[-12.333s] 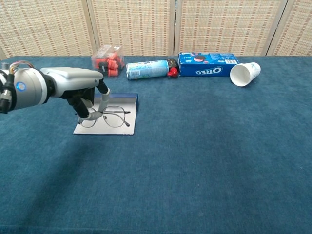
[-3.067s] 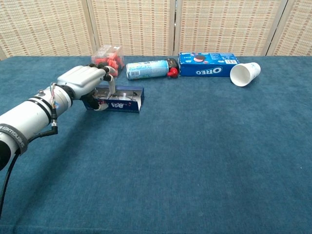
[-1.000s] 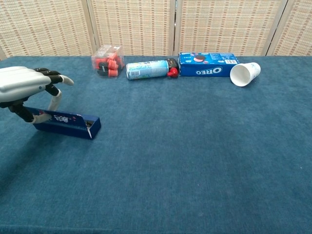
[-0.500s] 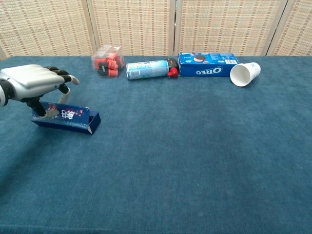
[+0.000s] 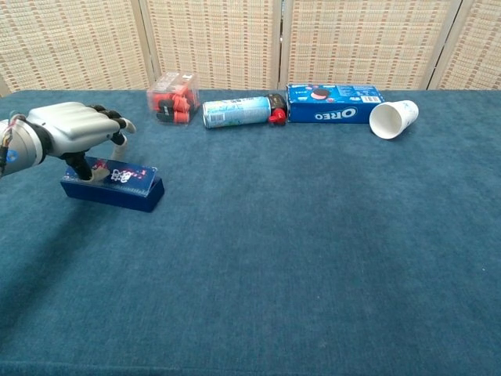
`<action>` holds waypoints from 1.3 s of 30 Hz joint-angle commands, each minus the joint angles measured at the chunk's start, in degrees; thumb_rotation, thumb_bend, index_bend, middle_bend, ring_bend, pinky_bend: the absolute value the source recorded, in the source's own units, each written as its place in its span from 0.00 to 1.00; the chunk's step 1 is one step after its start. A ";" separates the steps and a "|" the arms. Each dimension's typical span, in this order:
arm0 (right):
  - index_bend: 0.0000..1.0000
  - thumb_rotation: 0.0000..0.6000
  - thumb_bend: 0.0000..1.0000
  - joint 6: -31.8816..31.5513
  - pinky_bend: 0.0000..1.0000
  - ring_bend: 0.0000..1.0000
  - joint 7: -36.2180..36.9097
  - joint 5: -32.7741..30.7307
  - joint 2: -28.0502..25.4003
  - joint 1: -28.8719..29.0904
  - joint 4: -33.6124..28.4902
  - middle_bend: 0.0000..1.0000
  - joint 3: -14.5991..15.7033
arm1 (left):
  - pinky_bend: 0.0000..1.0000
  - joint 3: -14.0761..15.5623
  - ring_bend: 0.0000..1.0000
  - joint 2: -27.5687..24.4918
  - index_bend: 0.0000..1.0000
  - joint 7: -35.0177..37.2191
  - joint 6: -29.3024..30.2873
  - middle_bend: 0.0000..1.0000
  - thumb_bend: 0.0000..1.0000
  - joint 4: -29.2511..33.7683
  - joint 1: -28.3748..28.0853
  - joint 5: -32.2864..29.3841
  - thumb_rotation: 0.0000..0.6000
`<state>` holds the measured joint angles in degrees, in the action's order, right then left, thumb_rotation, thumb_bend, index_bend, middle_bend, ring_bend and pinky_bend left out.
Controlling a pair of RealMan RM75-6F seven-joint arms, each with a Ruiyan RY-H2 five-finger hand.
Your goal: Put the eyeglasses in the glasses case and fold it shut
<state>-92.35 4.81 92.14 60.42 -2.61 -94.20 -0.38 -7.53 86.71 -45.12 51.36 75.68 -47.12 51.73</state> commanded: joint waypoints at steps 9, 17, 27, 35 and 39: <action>0.10 1.00 0.24 0.26 0.11 0.09 0.27 -0.34 -0.22 -0.01 0.06 0.11 -0.08 | 0.00 0.33 0.00 1.55 0.06 -1.70 2.28 0.00 0.36 -0.64 -0.91 -2.07 1.00; 0.10 1.00 0.24 0.35 0.11 0.09 0.58 -0.54 -0.27 0.13 0.26 0.11 -0.34 | 0.00 1.08 0.00 -5.92 0.06 -2.21 2.25 0.00 0.36 10.47 -0.05 -5.64 1.00; 0.10 1.00 0.24 0.91 0.11 0.09 1.11 -0.84 0.07 0.36 0.94 0.11 -0.42 | 0.00 4.06 0.00 -6.84 0.06 -4.41 0.07 0.00 0.36 12.16 -2.05 -11.10 1.00; 0.10 1.00 0.24 0.90 0.11 0.09 1.48 -1.39 0.09 0.17 1.31 0.11 -0.51 | 0.00 4.18 0.00 -2.04 0.15 -4.01 -0.71 0.00 0.36 5.95 -4.18 -12.71 1.00; 0.10 1.00 0.24 0.83 0.11 0.09 1.66 -1.59 0.12 0.07 1.48 0.11 -0.57 | 0.00 4.26 0.00 -0.48 0.30 -3.54 -0.57 0.00 0.36 4.00 -4.74 -12.44 1.00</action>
<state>-91.51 6.47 90.55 60.54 -2.54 -92.72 -0.95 -3.31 85.92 -48.83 50.75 80.00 -51.67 39.19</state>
